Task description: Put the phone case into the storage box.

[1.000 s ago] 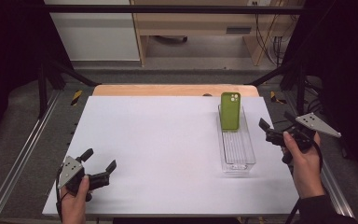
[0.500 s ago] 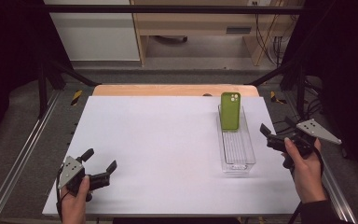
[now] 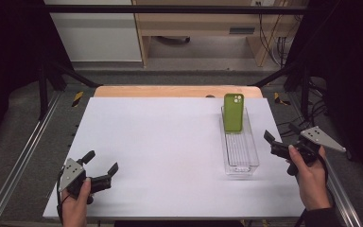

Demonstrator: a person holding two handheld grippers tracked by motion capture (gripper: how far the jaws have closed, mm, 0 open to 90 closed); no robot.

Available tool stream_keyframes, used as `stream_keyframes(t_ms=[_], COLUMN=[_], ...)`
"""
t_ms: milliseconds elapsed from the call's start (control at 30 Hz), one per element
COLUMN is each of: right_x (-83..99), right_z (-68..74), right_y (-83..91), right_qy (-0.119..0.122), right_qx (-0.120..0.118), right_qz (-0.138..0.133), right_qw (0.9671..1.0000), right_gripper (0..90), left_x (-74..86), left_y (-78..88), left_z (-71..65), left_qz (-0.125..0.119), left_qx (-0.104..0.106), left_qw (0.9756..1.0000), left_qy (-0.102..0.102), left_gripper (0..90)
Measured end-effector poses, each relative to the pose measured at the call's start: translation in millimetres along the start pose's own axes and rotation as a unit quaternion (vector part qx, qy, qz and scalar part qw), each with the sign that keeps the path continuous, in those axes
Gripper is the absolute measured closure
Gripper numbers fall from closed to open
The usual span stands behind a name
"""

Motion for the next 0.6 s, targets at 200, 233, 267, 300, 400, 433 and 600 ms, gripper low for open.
stream_keyframes(t_ms=[200,233,267,300,400,433,600], right_x=[7.6,9.7,11.2,12.4,15.7,16.8,20.7], right_z=[-1.7,-2.1,-2.3,-2.0,-1.9,-1.6,-0.2], right_y=[4.9,6.0,6.7,7.4,9.6,10.6,14.8], right_qy=[-0.002,-0.003,-0.003,-0.006,-0.004,-0.005,-0.006], right_qx=[0.005,0.005,0.006,0.007,0.007,0.008,0.007], right_qz=[-0.002,-0.001,-0.001,0.0,0.0,0.0,-0.003], right_qw=[1.0,1.0,1.0,1.0,1.0,1.0,1.0], right_gripper=[3.2,3.2,3.2,3.2,3.1,3.0,3.1], left_x=[-0.2,-0.2,-0.3,-0.9,-0.9,-0.6,-0.3], left_y=[3.4,4.0,4.5,4.9,4.7,4.6,4.6], left_z=[0.0,0.0,0.1,-0.1,0.0,-0.3,0.1], left_qz=[0.001,0.001,0.001,-0.001,-0.002,0.0,0.0], left_qx=[0.0,0.0,0.0,0.002,0.002,0.003,0.002], left_qw=[1.0,1.0,1.0,1.0,1.0,1.0,1.0], left_qy=[-0.002,-0.002,-0.003,-0.003,-0.003,-0.004,-0.002], left_gripper=[1.5,1.4,1.4,1.4,1.4,1.4,1.4])
Point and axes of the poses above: each handheld gripper's, and its own axes: y roughly backward along the jaws, x roughly out of its underside, z roughly to its left, the point moved 9 cm from there along -y, roughly forward along the jaws, and after that the axes turned 14 degrees about -z, right-handed, at the moved point
